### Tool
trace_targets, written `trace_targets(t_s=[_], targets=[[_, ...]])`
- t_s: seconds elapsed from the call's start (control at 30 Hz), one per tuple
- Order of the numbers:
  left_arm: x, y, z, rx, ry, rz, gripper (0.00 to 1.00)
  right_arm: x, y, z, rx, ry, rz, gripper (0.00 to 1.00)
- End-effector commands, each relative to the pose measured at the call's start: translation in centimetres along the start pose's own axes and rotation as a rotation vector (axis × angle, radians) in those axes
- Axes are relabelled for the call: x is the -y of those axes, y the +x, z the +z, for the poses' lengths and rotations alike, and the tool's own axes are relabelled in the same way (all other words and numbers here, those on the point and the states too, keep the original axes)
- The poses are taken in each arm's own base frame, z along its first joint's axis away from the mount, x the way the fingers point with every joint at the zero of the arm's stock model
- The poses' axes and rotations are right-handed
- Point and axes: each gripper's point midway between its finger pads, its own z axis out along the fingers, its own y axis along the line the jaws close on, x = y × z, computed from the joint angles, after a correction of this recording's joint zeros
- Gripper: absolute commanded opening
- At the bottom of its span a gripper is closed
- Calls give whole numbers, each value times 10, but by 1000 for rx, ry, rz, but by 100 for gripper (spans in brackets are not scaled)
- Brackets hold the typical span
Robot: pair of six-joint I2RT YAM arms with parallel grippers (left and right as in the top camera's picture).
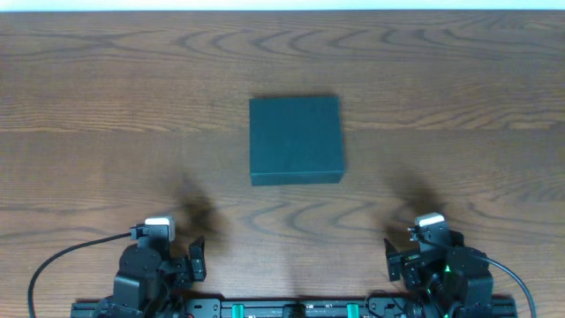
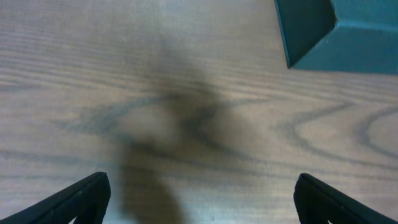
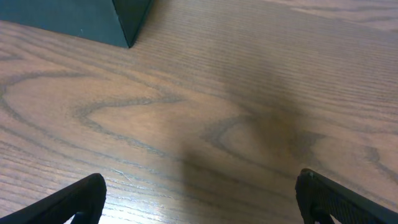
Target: Pack container
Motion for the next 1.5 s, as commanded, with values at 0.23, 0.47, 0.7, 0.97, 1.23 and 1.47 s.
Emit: trace_targets(t_s=[0.23,0.47,0.7,0.97,1.23,1.47], targets=[[-3,19,7,-45,3,62,95,0,2,1,-5,-1,-20,99],[-3,22,10,-43,5,71,95,0,2,1,-5,-1,-20,99],[-3,21,10,-41,5,70,95,0,2,1,-5,-1,-20,99],[-3,21,10,-41,5,70,95,0,3,1,-5,-1,-20,99],[-3,21,10,-41,5,70,95,0,2,1,-5,-1,-20,99],[-3,21,10,-41,5,70,95,0,2,1,-5,-1,-20,99]])
